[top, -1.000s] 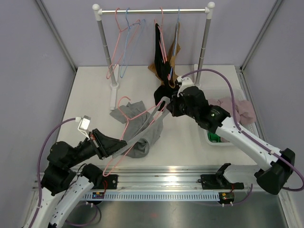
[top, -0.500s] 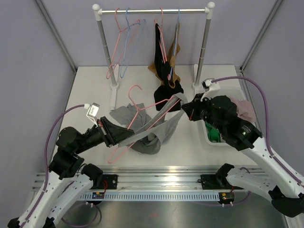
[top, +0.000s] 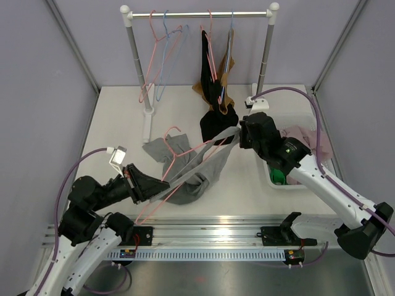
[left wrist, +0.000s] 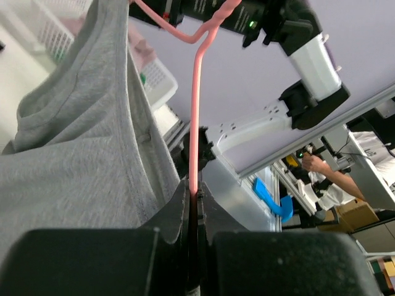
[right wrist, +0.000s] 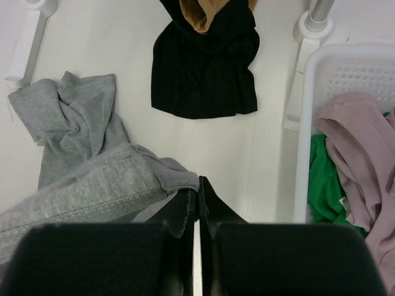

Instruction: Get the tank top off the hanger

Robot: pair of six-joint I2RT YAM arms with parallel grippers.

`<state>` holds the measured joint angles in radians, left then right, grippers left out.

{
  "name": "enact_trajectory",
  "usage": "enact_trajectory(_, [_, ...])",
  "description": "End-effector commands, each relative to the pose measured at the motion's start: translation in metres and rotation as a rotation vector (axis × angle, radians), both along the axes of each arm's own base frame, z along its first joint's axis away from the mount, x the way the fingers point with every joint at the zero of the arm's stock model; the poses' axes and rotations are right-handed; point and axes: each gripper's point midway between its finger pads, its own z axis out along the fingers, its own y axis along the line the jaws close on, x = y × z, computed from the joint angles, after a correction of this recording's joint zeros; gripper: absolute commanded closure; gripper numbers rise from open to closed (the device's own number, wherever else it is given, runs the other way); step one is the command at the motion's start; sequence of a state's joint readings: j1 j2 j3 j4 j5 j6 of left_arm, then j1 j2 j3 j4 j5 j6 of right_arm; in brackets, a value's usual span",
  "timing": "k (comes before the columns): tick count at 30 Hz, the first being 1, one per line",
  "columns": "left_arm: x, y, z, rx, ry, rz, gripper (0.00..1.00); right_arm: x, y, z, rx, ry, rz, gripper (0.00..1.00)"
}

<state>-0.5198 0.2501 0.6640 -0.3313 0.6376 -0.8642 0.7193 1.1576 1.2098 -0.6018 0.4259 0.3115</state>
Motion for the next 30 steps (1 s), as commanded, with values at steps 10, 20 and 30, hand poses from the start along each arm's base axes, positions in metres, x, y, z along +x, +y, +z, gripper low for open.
enact_trajectory(10, [-0.019,-0.007,0.002,0.01,-0.015,-0.139,1.0,0.022,-0.038,0.04,-0.038,-0.102,-0.132,1.0])
enact_trajectory(20, [-0.034,-0.007,0.027,-0.095,-0.124,-0.206,1.0,0.021,-0.004,-0.035,0.026,0.119,0.048,1.0])
enact_trajectory(30, [0.004,0.022,0.135,-0.327,-0.676,0.172,1.0,-0.087,0.061,0.02,0.53,0.038,0.587,1.0])
